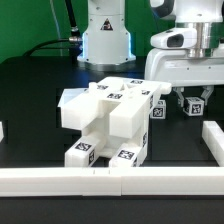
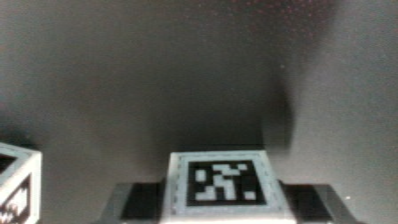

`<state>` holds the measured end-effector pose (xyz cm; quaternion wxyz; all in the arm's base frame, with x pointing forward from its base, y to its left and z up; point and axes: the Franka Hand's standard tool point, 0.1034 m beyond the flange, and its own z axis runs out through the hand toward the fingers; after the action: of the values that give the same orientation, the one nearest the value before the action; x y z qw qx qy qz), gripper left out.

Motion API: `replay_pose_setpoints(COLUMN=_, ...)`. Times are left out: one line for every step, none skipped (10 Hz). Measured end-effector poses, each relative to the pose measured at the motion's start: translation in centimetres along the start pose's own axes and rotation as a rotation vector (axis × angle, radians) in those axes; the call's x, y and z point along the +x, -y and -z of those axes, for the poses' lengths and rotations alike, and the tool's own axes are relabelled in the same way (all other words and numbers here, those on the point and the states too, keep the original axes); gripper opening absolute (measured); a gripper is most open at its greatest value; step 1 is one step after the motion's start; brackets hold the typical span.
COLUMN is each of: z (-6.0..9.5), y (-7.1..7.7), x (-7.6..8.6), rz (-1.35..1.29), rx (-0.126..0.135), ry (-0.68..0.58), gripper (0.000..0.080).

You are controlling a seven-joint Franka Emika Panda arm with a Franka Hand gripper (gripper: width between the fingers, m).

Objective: Assemble chair

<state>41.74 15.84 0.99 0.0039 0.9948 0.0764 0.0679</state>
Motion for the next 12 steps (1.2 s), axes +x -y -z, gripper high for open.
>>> replay_pose_setpoints(z=0.3, y=0.1, x=0.1, rz=0.001, rx=0.003, ry=-0.003, gripper=0.0287)
replay_pose_setpoints(z=1.2, y=0.0, x=0.4, rz=-0.002, rx=0.006, ry=0.005, gripper=0.0287)
replay_pose_setpoints(z=3.0, y=-0.5, x=1.1, rz=-0.018, rx=0.014, ry=0.012, gripper=0.0287)
replay_pose_setpoints(z=4.9, y=-1.3, x=2.1, rz=-0.037, rx=0.023, ry=0.01, gripper=0.0287)
replay_pose_setpoints(z=6.1, y=-2.3, x=2.8, rz=-0.031, rx=0.028, ry=0.017, gripper=0.0287)
replay_pose_setpoints(z=7.6, y=-4.0, x=4.0, rz=-0.016, rx=0.033, ry=0.031, gripper=0.0287)
replay_pose_setpoints(z=8.6, y=-5.6, x=5.5, rz=-0.018, rx=0.036, ry=0.043, gripper=0.0288)
replay_pose_setpoints(z=9.1, y=-6.8, x=7.1, rz=-0.028, rx=0.038, ry=0.057, gripper=0.0288)
replay_pose_setpoints(z=9.5, y=-7.6, x=8.6, rz=-0.038, rx=0.039, ry=0.056, gripper=0.0288)
replay_pose_setpoints(z=9.5, y=-7.5, x=8.7, rz=-0.037, rx=0.037, ry=0.049, gripper=0.0288)
replay_pose_setpoints(z=9.4, y=-7.5, x=8.5, rz=-0.036, rx=0.037, ry=0.053, gripper=0.0288)
replay_pose_setpoints(z=9.4, y=-7.5, x=8.6, rz=-0.037, rx=0.037, ry=0.052, gripper=0.0288)
